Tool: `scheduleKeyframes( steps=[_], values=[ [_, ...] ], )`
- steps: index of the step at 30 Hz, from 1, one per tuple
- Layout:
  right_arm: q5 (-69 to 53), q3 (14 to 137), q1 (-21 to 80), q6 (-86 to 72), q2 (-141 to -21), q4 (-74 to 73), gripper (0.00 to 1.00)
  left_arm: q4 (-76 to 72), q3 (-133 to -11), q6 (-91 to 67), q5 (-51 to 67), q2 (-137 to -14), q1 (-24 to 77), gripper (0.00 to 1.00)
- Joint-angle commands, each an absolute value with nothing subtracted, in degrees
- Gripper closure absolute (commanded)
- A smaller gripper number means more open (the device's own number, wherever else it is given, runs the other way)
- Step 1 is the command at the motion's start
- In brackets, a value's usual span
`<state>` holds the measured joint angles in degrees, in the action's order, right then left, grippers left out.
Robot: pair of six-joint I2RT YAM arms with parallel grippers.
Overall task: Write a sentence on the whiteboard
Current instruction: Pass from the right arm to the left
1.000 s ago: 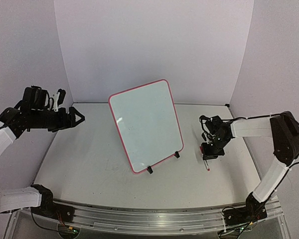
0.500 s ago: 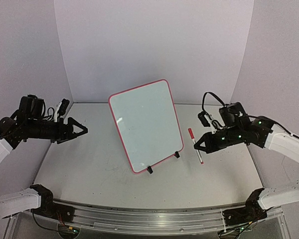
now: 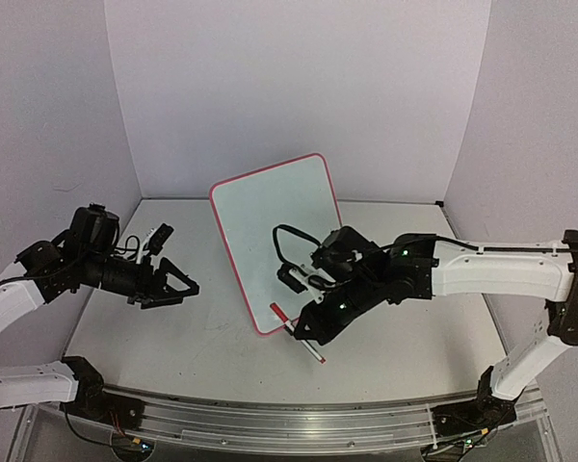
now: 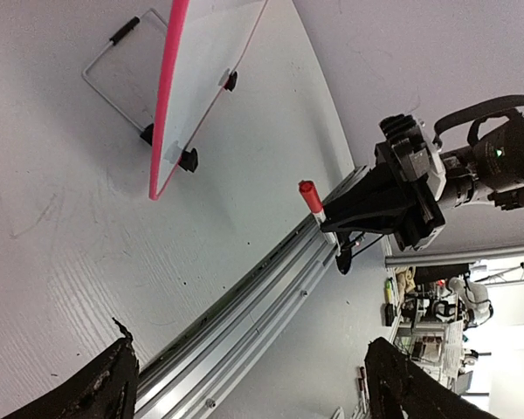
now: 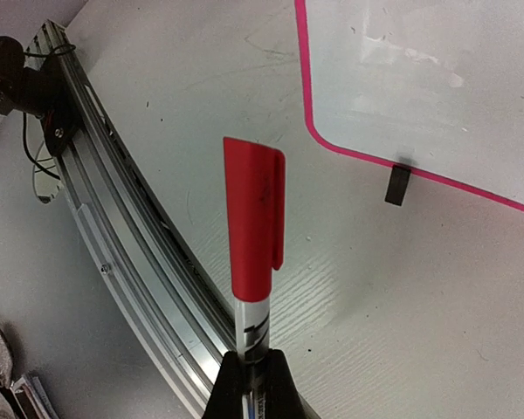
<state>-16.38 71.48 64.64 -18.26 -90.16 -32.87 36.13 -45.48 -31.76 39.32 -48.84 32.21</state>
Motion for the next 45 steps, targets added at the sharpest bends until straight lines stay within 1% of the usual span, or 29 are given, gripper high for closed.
scheduleKeyframes(
  steps=[1, 4, 8, 11, 14, 21, 25, 30, 33, 36, 40, 41, 42, 43, 44, 45],
  values=[
    [-17.78, 77.63, 65.46, -15.35, -93.71, -31.29, 1.00, 25.94, -44.31, -36.04, 40.28, -51.56, 37.77, 0.10],
    [-19.09, 80.21, 65.91, -14.25, -95.77, -31.14, 1.00, 22.46, -44.40, -38.05, 39.74, -53.88, 40.33, 0.09],
    [-21.21, 83.09, 66.32, -13.31, -97.49, -30.59, 1.00, 14.24, -43.17, -41.74, 40.24, -58.15, 43.57, 0.10],
    [-22.41, 84.39, 66.45, -12.89, -98.42, -30.48, 1.00, 8.55, -42.62, -44.01, 41.11, -60.69, 44.63, 0.12],
    [-23.39, 85.21, 66.59, -12.95, -98.69, -30.28, 1.00, 7.27, -43.15, -44.21, 40.98, -62.23, 44.72, 0.16],
    [-24.31, 85.40, 66.86, -13.57, -98.17, -29.36, 1.00, 1.88, -41.53, -48.16, 41.18, -63.71, 44.68, 0.41],
    [-23.15, 85.30, 66.85, -13.50, -98.06, -29.37, 1.00, 2.73, -41.79, -48.03, 41.45, -63.65, 44.74, 0.55],
    [-23.06, 85.67, 66.85, -13.27, -98.30, -29.36, 1.00, 4.60, -42.35, -47.32, 41.94, -63.82, 44.73, 0.65],
    [-22.72, 85.57, 66.85, -13.22, -98.31, -29.36, 1.00, 4.66, -42.31, -47.33, 42.52, -63.89, 44.74, 0.75],
    [-21.85, 85.36, 66.80, -13.15, -98.03, -29.36, 1.00, 5.11, -42.33, -47.21, 43.13, -63.70, 44.69, 0.83],
    [-20.84, 85.07, 66.80, -13.46, -97.24, -28.63, 1.00, 5.34, -42.20, -47.28, 42.47, -62.98, 44.72, 0.99],
    [-19.94, 84.75, 66.80, -13.85, -96.77, -28.20, 1.00, 5.27, -42.13, -47.45, 41.65, -62.45, 44.67, 1.00],
    [-18.61, 83.97, 66.66, -14.70, -95.95, -27.39, 0.94, 4.96, -42.04, -47.73, 40.88, -61.84, 44.66, 1.00],
    [-17.22, 83.07, 66.35, -15.63, -95.05, -26.45, 0.79, 4.45, -41.93, -48.07, 39.71, -60.94, 44.66, 1.00],
    [-16.18, 82.07, 65.91, -16.59, -94.13, -25.42, 0.56, 3.84, -41.79, -48.47, 38.28, -59.92, 44.65, 1.00],
    [-15.85, 80.30, 65.11, -17.87, -92.95, -23.32, 0.41, 3.09, -41.53, -48.95, 36.77, -58.80, 44.59, 1.00]
  ],
)
